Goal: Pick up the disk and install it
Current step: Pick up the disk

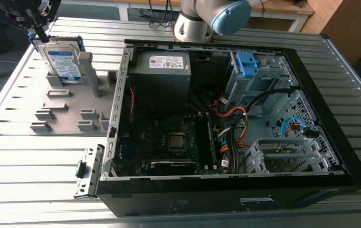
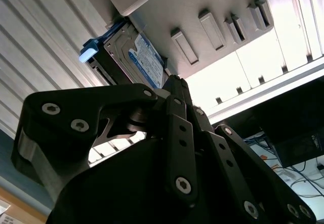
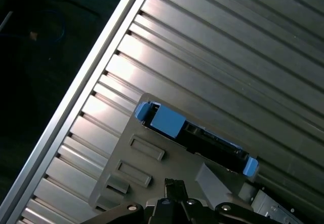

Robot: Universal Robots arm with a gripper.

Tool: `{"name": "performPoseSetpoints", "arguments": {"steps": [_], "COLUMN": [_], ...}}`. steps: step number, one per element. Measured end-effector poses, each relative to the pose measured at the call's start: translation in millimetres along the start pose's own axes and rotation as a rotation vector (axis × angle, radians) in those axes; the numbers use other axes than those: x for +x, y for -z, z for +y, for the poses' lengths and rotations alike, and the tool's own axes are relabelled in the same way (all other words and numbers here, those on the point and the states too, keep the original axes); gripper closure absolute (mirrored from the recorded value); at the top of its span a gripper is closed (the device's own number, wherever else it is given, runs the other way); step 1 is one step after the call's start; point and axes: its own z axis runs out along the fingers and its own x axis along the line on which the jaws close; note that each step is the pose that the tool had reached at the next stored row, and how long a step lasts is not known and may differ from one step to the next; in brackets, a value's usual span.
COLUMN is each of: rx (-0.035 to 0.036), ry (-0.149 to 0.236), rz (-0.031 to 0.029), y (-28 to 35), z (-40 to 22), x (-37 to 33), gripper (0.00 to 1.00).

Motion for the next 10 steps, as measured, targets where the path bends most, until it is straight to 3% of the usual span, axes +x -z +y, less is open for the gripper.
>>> {"name": "performPoseSetpoints", "arguments": {"steps": [10], "rx": [-0.0005], "ry": [0.017], "rz": [0.0004], "y": [0.0], "z": [0.0], "x": [0.0], "gripper": [0.89]}}
